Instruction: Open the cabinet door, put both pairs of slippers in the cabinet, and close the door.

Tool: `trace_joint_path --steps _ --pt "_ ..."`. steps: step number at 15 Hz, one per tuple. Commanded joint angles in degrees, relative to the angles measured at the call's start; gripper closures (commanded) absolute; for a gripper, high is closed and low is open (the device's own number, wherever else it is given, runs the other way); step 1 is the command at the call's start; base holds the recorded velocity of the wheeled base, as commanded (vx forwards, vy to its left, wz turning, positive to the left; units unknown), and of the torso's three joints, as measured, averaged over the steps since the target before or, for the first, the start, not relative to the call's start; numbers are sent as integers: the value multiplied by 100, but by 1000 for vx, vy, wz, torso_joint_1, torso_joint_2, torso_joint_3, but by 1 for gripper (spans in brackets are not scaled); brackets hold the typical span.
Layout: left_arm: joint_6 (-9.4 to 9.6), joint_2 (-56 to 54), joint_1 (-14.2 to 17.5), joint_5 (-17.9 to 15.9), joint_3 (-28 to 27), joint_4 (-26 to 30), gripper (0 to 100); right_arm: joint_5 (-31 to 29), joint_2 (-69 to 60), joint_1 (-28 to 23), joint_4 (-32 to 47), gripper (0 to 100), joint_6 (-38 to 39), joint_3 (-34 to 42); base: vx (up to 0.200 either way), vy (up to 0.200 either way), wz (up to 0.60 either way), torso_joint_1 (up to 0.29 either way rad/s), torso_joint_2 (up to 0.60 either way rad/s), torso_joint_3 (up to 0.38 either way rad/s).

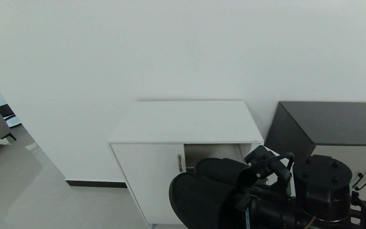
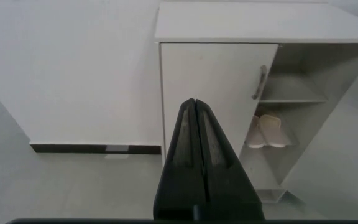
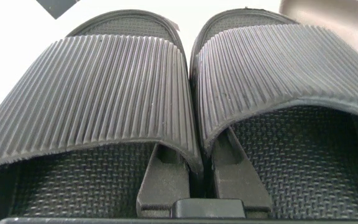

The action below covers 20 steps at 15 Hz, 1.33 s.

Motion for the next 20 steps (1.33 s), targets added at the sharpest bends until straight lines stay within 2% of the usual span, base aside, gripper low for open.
trace_joint_path --steps 1,12,14,20 --pt "0 -1 4 2 1 1 100 38 39 6 0 100 -2 41 0 0 0 0 0 0" --pt "-26 -1 4 2 1 1 100 56 83 41 -106 100 -98 129 0 0 0 0 0 0" --pt "-26 -1 4 2 1 1 100 64 74 68 -106 100 -89 147 0 0 -600 5 5 2" --pt "-26 -1 -5 2 1 1 100 82 83 77 -229 100 -133 252 0 0 0 0 0 0"
